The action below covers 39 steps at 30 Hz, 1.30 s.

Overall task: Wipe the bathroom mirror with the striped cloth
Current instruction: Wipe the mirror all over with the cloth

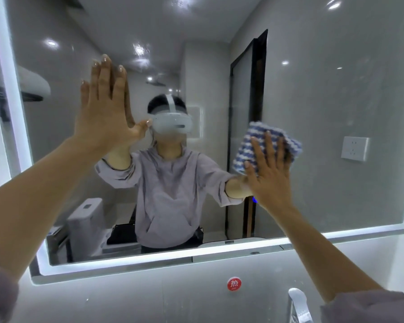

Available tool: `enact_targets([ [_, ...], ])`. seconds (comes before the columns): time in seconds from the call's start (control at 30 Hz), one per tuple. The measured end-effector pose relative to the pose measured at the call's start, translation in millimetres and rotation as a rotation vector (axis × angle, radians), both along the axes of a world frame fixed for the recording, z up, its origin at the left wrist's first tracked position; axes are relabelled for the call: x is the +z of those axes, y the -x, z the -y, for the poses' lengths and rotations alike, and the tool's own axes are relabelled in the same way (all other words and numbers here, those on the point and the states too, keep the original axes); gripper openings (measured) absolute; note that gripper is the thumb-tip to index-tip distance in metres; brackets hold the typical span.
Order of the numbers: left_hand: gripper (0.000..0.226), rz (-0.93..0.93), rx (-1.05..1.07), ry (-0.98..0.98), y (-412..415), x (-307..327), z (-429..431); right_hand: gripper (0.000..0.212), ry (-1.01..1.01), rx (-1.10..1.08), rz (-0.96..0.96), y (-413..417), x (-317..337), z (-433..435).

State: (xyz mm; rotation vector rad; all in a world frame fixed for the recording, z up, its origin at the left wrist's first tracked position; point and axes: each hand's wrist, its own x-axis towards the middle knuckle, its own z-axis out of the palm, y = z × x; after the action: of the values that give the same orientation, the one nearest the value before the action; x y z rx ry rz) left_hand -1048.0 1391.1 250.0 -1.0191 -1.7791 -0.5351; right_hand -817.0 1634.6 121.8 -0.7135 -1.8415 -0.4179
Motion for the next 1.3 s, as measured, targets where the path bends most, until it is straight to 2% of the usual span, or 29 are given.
enact_targets([
  [0.1, 0.109, -0.006, -0.014, 0.001, 1, -1, 0, 0.063, 0.105, -0.024, -0.101, -15, 1, -12],
  [0.4, 0.108, 0.004, -0.023, 0.007, -2, -1, -1, 0.066, 0.203, -0.031, -0.249, 23, -6, 18],
  [0.5, 0.108, 0.017, -0.026, 0.005, -2, -1, -1, 0.073, 0.154, 0.008, -0.206, 40, -15, 36],
  [0.7, 0.108, 0.017, -0.021, 0.002, -3, -1, 0, 0.064, 0.081, 0.068, -0.011, 81, -45, 85],
  [0.93, 0.108, 0.021, -0.019, 0.016, -4, 0, 1, 0.058, 0.018, 0.158, 0.086, 122, -87, 135],
  [1.3, 0.108, 0.019, -0.020, 0.032, 1, 0, 1, 0.055, -0.050, 0.174, 0.160, 101, -96, 109],
])
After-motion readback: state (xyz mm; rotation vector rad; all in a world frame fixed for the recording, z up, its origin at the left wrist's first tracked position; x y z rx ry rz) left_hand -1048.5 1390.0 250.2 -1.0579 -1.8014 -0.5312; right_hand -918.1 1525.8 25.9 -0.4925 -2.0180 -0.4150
